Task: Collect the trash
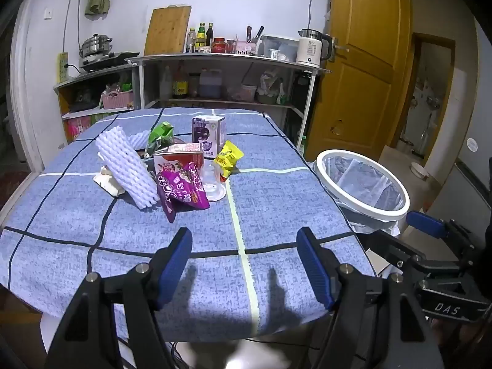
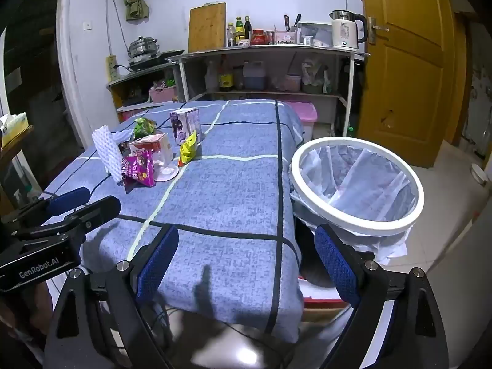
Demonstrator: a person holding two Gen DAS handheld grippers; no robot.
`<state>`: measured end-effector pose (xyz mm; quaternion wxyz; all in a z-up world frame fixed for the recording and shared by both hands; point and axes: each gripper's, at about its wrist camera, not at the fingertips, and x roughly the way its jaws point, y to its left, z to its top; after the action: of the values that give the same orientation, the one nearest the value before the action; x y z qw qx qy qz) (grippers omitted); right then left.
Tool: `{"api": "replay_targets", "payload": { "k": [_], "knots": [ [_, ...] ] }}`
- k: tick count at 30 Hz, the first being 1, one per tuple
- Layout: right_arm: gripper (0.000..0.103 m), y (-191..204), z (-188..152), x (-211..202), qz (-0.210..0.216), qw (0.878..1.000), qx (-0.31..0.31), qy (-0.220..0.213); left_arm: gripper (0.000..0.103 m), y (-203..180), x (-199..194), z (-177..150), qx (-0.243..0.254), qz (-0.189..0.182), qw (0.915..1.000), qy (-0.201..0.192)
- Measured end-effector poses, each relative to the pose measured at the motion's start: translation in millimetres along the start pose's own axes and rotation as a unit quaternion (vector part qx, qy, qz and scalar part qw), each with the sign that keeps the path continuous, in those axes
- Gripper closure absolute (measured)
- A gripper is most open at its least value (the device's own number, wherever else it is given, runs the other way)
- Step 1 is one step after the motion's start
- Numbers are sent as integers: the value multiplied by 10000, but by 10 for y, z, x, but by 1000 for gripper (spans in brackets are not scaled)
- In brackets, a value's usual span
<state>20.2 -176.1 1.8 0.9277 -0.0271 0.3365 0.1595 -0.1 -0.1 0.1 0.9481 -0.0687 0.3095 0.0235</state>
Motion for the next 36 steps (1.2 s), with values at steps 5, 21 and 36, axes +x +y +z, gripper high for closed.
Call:
{"api": "replay_targets", "payload": {
  "k": [5,21,36],
  "knots": [
    [13,-4,-3,3,16,10000,10,2,31,0,-1,0,4,4,10000,-17],
    [13,5,-11,-10,-9,10000,-11,5,31,0,-1,0,-3,-3,10000,-18],
    [12,42,-14,11,-20,10000,-12,14,31,1,-1,0,-12,-14,10000,-8]
  ]
}}
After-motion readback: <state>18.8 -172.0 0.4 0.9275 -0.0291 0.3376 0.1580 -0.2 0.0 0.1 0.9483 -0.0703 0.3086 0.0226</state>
